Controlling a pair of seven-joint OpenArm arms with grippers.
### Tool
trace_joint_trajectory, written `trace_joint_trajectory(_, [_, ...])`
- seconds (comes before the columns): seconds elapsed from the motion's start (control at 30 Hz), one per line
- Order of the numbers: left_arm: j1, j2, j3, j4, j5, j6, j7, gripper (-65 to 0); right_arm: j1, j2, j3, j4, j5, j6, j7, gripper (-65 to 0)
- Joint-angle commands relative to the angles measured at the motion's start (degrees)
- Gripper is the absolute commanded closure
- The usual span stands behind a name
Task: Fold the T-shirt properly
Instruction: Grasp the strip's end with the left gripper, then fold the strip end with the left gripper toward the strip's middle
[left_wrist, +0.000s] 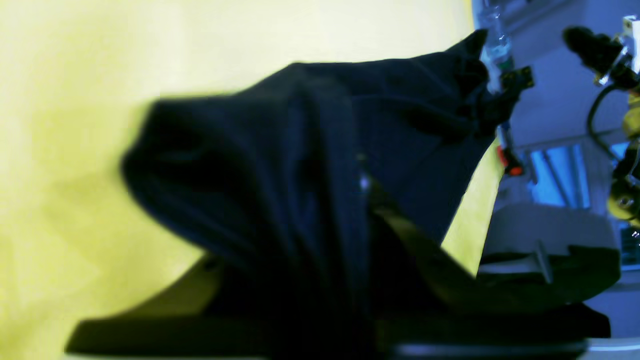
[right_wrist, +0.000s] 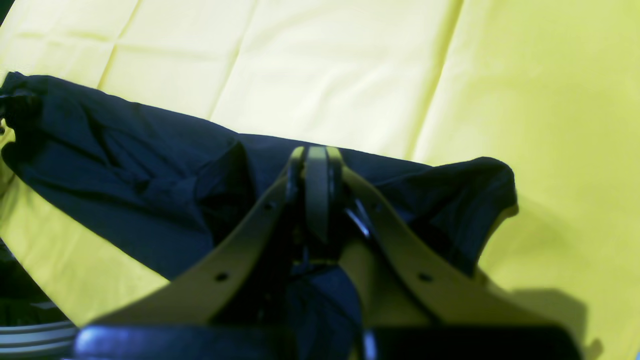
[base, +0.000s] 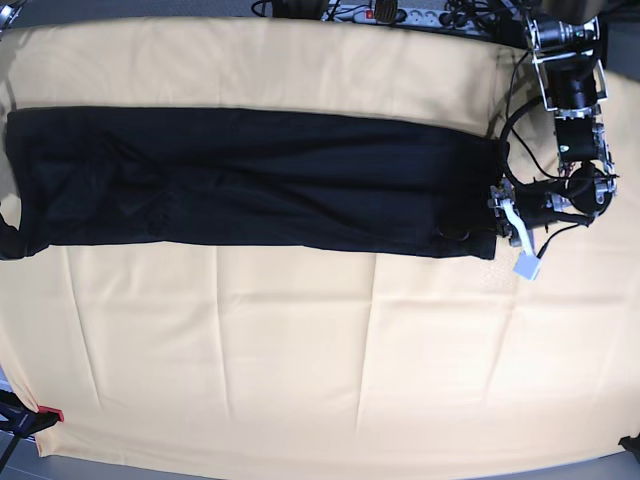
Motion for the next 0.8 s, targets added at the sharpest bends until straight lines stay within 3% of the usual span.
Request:
trace_joint_trajectory(0.0, [-0.44, -0.46, 0.15, -0.33, 2.56, 1.84, 1.68, 0.0, 0.83, 1.79, 0.50, 0.85, 1.49, 0.28, 1.25, 0.0])
trace_joint_trajectory(0.23, [-4.02, -5.27, 0.15, -0.33, 3.13, 1.81, 1.68, 0.0, 0.83, 1.79, 0.50, 0.85, 1.68, 0.28, 1.22, 0.0])
trace_joint_trajectory(0.57, [-5.73, -17.03, 0.15, -0.33, 3.32, 1.51, 1.68, 0.0, 0.81, 1.75, 0.50, 0.85, 3.94, 0.28, 0.37, 0.0])
trace_joint_trajectory(0.77, [-5.75, -24.33, 0.15, -0.33, 4.48, -0.02, -2.10, 0.0, 0.81, 1.75, 0.50, 0.85, 3.94, 0.28, -1.57, 0.0])
